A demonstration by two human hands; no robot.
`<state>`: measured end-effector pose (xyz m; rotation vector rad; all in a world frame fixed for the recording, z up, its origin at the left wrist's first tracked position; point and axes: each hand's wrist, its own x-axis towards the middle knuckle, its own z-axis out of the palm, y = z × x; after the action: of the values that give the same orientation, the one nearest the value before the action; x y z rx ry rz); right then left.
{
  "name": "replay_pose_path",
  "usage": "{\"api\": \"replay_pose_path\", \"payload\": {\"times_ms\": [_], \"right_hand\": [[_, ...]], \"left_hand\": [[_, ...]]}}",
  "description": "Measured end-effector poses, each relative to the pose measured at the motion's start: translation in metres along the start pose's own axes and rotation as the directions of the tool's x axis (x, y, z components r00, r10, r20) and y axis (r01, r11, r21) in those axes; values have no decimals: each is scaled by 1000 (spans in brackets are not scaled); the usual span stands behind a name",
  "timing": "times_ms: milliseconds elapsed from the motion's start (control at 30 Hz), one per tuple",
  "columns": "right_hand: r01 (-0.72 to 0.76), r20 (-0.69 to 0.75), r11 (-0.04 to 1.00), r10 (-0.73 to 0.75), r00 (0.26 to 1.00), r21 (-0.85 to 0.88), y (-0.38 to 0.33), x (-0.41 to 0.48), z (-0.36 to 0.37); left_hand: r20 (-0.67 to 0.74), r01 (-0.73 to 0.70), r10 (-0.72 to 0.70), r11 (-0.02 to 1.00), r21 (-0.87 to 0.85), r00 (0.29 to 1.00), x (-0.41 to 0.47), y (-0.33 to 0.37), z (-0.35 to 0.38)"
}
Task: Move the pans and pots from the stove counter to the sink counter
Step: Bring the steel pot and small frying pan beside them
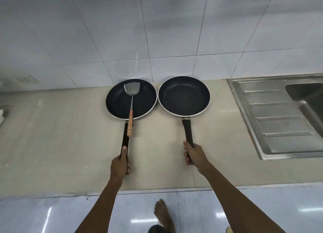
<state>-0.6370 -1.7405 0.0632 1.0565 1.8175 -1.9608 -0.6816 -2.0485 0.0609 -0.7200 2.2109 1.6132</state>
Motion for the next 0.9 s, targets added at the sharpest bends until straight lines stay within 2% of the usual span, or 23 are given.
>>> {"api": "replay_pose_path", "payload": {"times_ms": [67,133,200,233,267,333,400,467,533,600,733,900], "right_hand": [[22,50,999,-20,999,-40,14,-18,-8],[56,110,991,-43,993,-118,25,-38,-19],[147,183,954,-100,978,-262,40,-63,-40],[218,221,907,-144,965,-359,50,-76,-55],[299,252,820,-196,948,-487,59,-87,-70],[402,269,487,-320,908,-775,76,-114,-111],[416,276,214,-480,833,-884,99,-137,-166],[391,275,46,-634,723,-919,122,-155,-220],[298,193,33,-691,696,-954,145,-178,-286],[165,69,63,-724,687,-984,157,-201,-348],[-58,-194,219,-676,711,-974,179,-252,-463],[-273,-460,381,-594,661,-884,201,-295,-571]], "left_hand": [[-30,-44,46,998,52,998,-26,-14,6],[-27,-98,106,974,206,994,-56,-26,19],[26,-181,187,892,414,982,-94,-39,45],[73,-238,235,818,524,969,-116,-47,62],[128,-304,289,722,622,949,-133,-54,80],[273,-472,423,492,732,864,-174,-67,126],[442,-642,535,269,718,720,-216,-75,178],[570,-744,578,99,661,584,-252,-77,229],[659,-815,589,-2,580,467,-294,-69,287],[726,-874,591,-71,480,351,-330,-57,341],[849,-942,518,-222,253,106,-406,-35,451],[904,-938,421,-338,79,-75,-486,-13,567]]}}
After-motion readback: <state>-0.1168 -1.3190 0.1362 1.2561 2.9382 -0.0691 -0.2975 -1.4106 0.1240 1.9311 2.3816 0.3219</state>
